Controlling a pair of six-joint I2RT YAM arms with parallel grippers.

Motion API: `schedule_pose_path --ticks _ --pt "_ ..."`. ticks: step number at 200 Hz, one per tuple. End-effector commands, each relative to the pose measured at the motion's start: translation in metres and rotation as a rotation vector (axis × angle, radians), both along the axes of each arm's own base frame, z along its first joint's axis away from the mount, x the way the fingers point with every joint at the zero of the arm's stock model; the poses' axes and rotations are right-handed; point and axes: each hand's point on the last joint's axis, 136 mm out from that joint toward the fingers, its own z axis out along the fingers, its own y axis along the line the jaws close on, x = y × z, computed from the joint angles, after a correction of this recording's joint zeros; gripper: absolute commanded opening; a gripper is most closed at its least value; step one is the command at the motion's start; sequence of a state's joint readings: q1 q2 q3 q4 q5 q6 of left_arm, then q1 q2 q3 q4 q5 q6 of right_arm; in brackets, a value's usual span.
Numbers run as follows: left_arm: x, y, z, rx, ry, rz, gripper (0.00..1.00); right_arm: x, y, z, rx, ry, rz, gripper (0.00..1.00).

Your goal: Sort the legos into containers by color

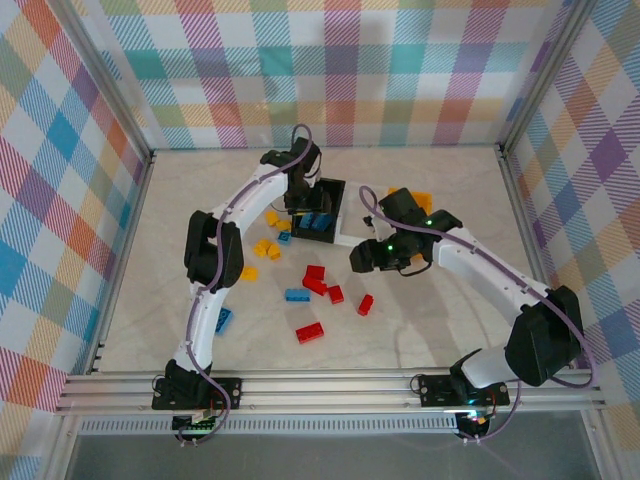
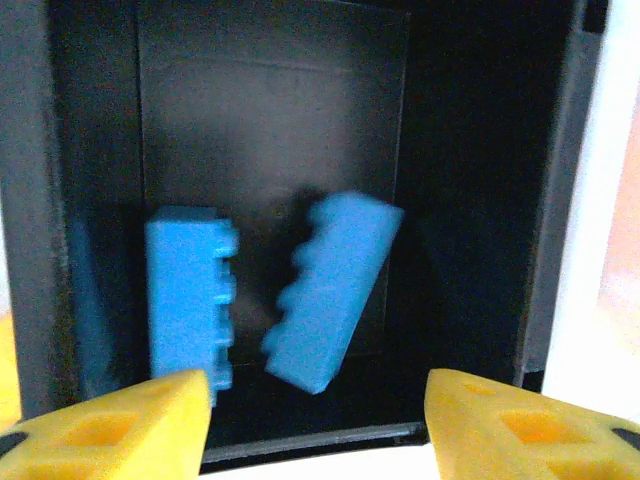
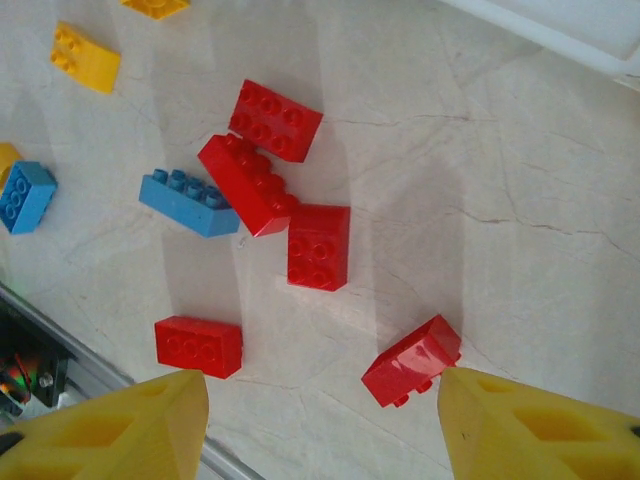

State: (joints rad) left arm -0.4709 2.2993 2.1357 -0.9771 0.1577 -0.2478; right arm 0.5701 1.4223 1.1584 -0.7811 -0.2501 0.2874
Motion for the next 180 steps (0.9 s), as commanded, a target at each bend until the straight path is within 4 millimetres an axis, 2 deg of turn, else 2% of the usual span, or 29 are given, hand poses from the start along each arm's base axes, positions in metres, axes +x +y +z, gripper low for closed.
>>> schedule_pose_path --ticks 1,16,33,49,70,97,121,146,180 --pt "-0.012 0.000 0.038 -0.030 -0.034 -0.013 0.67 -0.008 0.024 0.005 0.065 -0.042 0.161 0.64" --pt "-0.015 0.003 0.048 -0.035 -0.048 -0.011 0.74 -0.015 0.038 0.008 0.079 -0.114 0.284 0.65" --pt "-0.021 0.012 0.063 -0.026 -0.075 0.001 0.77 -0.029 0.057 0.012 0.097 -0.202 0.465 0.65" --pt "-0.028 0.033 0.077 0.001 -0.107 0.036 0.79 -0.042 0.072 0.008 0.080 -0.273 0.649 0.64" --pt "-0.044 0.076 0.083 0.028 -0.118 0.128 0.82 -0.049 0.092 -0.009 0.016 -0.305 0.827 0.62" --pt "-0.081 0.132 0.073 0.031 -0.079 0.264 0.86 -0.048 0.121 -0.029 -0.037 -0.321 0.972 0.61" --pt "-0.120 0.169 0.048 0.009 -0.005 0.366 0.87 -0.042 0.148 -0.042 -0.060 -0.348 1.040 0.61" --pt "-0.151 0.186 0.035 -0.039 0.035 0.440 0.88 -0.040 0.167 -0.054 -0.088 -0.357 1.108 0.61" --pt "-0.178 0.195 0.030 -0.054 0.043 0.469 0.91 -0.030 0.175 -0.081 -0.164 -0.363 1.158 0.61"
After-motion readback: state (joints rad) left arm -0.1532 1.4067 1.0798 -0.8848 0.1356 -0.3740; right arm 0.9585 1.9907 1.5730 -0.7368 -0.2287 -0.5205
